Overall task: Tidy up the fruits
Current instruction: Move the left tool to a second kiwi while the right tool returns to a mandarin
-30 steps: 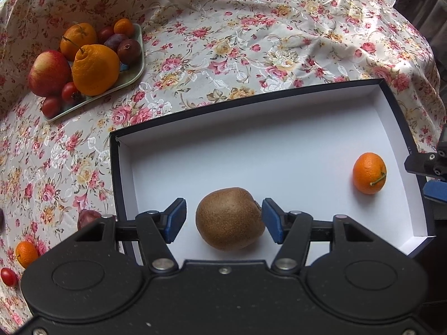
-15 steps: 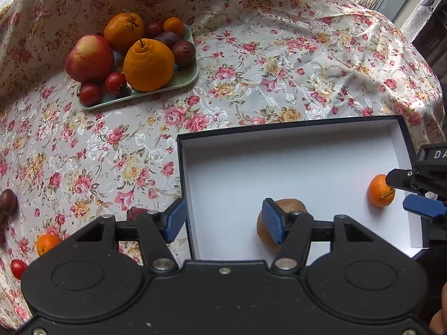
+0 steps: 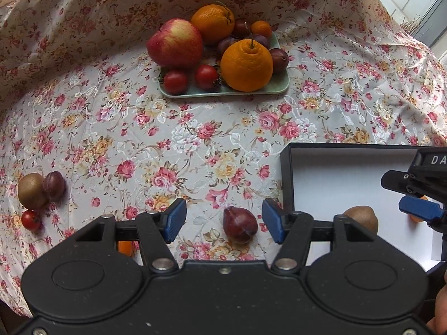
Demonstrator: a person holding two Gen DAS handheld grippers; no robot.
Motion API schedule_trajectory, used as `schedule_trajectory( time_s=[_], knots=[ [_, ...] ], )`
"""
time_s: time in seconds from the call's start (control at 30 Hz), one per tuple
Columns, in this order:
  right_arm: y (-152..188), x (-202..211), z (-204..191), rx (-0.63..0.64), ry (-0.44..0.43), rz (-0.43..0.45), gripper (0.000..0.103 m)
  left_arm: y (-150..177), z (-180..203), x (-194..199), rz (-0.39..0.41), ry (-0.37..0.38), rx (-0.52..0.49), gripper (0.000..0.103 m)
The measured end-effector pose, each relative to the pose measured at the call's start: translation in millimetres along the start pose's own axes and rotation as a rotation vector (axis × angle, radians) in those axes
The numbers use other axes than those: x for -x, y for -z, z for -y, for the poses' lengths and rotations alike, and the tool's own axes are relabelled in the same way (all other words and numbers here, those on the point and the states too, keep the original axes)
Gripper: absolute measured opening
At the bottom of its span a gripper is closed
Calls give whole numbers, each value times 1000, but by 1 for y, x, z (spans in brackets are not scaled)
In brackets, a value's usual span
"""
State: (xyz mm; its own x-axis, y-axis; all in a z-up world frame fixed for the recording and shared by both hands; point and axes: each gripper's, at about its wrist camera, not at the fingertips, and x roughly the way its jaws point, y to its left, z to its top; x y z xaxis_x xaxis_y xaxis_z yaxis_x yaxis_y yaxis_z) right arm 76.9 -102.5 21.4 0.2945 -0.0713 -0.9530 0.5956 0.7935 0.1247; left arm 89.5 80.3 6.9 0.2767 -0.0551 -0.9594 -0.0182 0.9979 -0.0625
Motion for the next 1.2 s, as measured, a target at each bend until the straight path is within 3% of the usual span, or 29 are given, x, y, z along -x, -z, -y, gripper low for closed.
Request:
schedule_trajectory(
  time_s=[0.27, 0.7, 1.2],
  knots=[
    [17, -8, -53, 100, -28, -35, 38, -5, -59, 4, 5, -25, 69, 63],
    [78, -21, -151, 265, -91, -128, 38, -6, -160, 2, -11, -71, 223, 63],
    [128, -37, -210, 396, -92, -188, 38, 3, -248, 0, -31, -113, 361, 63]
  ],
)
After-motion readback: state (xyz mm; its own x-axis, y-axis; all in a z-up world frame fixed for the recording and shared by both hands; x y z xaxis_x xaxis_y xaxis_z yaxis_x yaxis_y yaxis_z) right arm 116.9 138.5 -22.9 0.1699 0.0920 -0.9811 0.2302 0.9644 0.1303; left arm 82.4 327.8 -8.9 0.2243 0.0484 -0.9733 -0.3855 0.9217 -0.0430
